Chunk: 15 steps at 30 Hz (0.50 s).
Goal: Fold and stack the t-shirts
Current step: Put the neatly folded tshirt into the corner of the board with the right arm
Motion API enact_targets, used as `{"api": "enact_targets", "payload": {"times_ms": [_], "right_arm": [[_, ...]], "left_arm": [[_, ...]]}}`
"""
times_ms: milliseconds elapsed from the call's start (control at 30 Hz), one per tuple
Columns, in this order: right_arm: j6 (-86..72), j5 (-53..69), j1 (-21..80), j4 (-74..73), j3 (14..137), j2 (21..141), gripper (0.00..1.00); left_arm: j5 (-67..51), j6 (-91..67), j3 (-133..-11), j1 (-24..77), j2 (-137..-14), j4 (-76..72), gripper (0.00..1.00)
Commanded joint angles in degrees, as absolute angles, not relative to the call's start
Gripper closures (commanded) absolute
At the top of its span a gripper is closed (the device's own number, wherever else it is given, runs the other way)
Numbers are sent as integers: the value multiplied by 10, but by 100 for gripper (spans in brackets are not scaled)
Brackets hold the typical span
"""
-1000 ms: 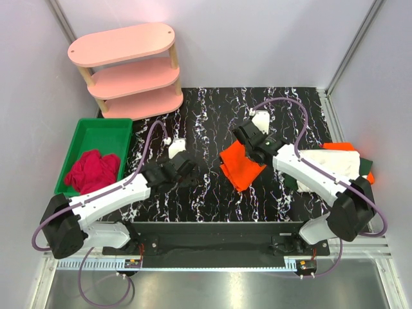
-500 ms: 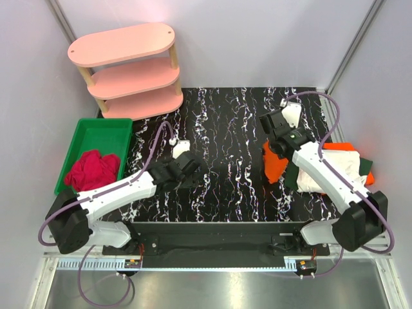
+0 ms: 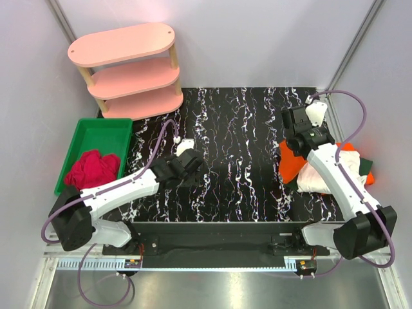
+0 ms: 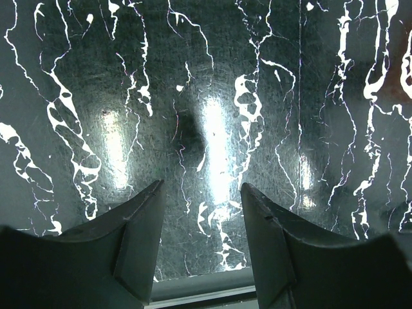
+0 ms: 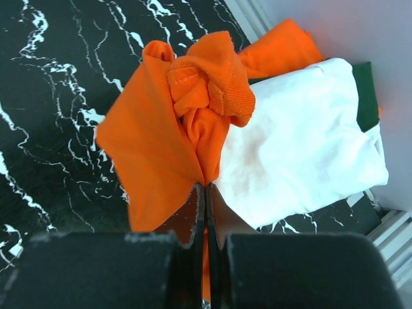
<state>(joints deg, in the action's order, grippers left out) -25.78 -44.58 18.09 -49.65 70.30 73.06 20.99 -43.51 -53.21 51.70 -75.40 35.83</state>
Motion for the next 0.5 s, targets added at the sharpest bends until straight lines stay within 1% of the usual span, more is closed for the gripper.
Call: {"api": "enact_targets", "payload": {"times_ms": [0, 333, 467], "right_arm": [[-249, -476, 156, -490, 722, 724, 100], [-235, -479, 97, -483, 705, 736, 100], [-238, -481, 71, -483, 695, 723, 100]], "left_arm": [[201, -425, -537, 519, -745, 337, 45], [204, -419, -519, 519, -731, 337, 45], [201, -415, -518, 519, -733, 333, 44]]}}
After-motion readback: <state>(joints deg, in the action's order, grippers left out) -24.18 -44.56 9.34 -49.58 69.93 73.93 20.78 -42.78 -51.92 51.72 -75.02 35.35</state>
